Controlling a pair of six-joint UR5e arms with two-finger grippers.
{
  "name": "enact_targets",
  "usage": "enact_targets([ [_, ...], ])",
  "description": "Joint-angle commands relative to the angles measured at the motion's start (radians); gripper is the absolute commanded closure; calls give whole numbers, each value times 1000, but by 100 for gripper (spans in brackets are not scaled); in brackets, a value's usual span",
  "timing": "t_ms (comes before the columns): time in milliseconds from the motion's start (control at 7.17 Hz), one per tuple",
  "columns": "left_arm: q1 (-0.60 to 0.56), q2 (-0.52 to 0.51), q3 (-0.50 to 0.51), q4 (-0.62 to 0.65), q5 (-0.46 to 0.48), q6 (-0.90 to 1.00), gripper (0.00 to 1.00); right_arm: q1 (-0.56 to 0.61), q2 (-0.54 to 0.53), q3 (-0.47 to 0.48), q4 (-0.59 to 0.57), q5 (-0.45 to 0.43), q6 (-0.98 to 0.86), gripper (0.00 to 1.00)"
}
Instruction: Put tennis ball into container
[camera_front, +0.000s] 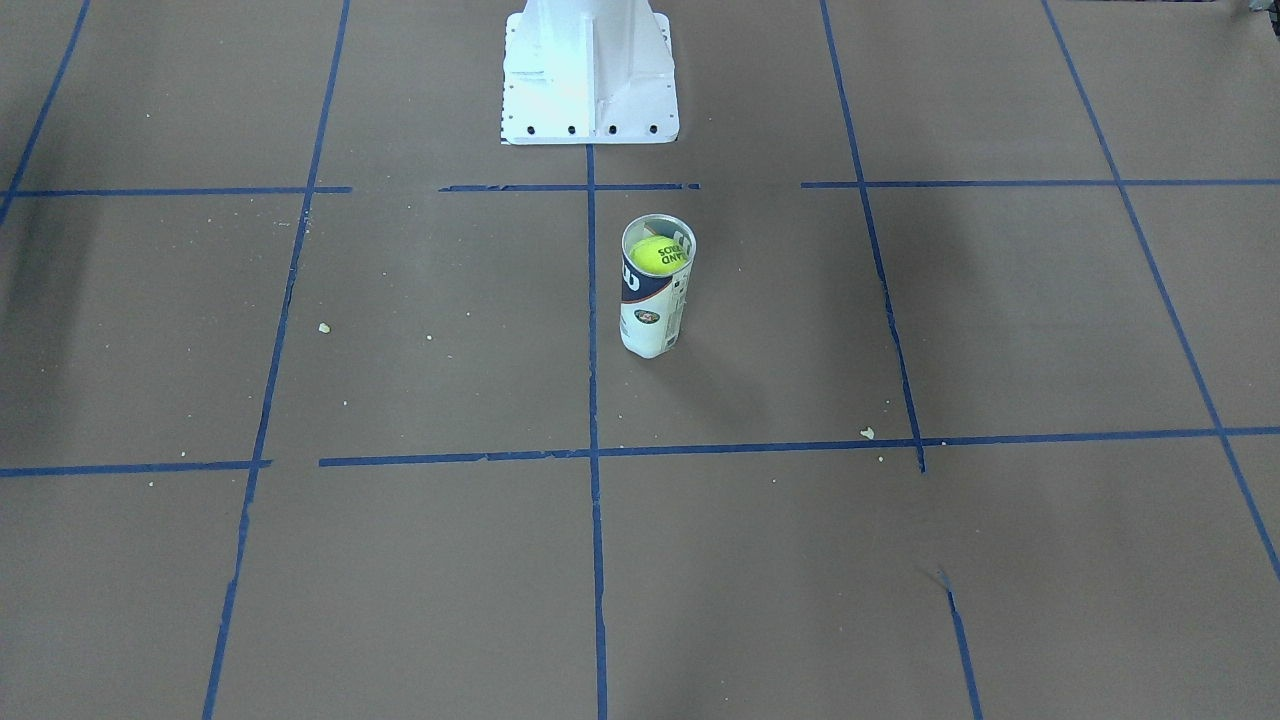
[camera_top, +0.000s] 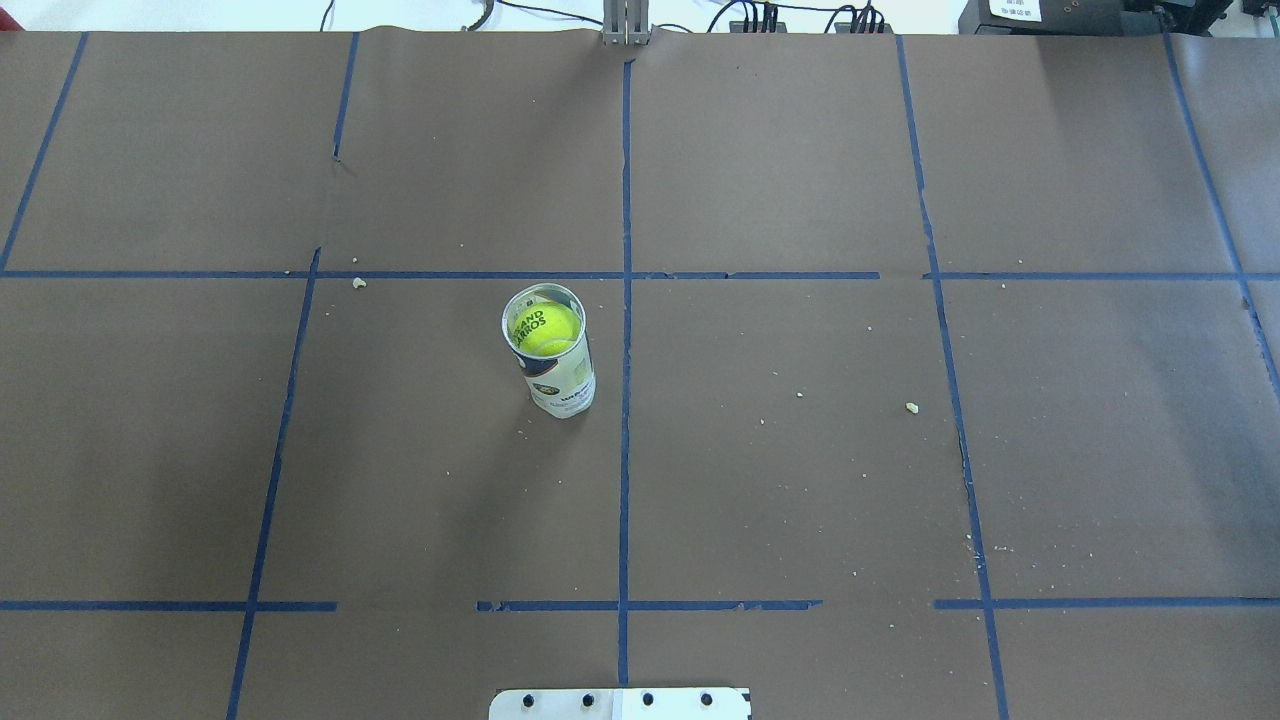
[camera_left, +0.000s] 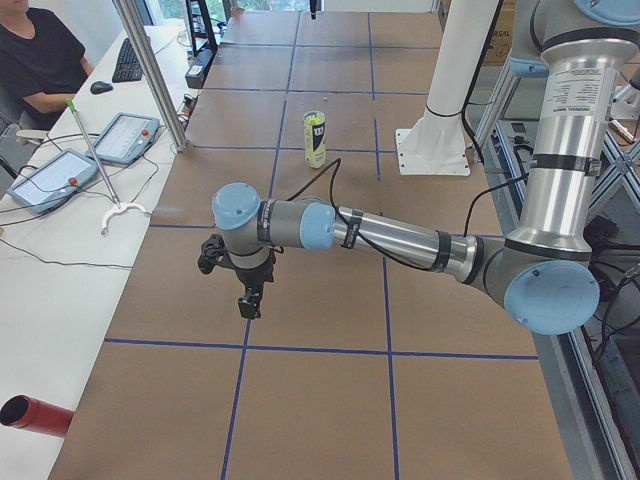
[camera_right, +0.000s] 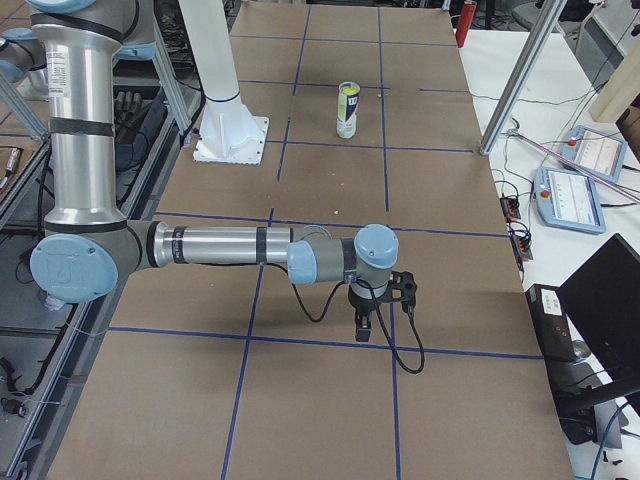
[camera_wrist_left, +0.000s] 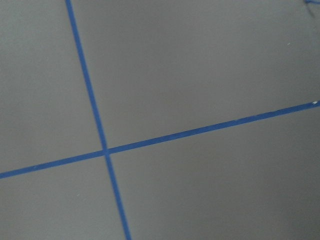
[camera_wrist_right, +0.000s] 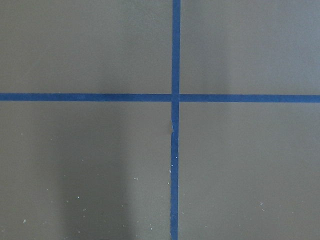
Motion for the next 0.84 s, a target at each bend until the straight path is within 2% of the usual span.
enact_targets([
  [0, -10, 48, 8, -1, 0, 9, 0, 0, 0, 0, 0, 0, 0, 0],
  [419, -10, 91, 12, -5, -1, 8, 0, 0, 0, 0, 0, 0, 0, 0],
  [698, -10, 137, 29, -74, -1, 6, 0, -2, 0, 0, 0, 0, 0, 0],
])
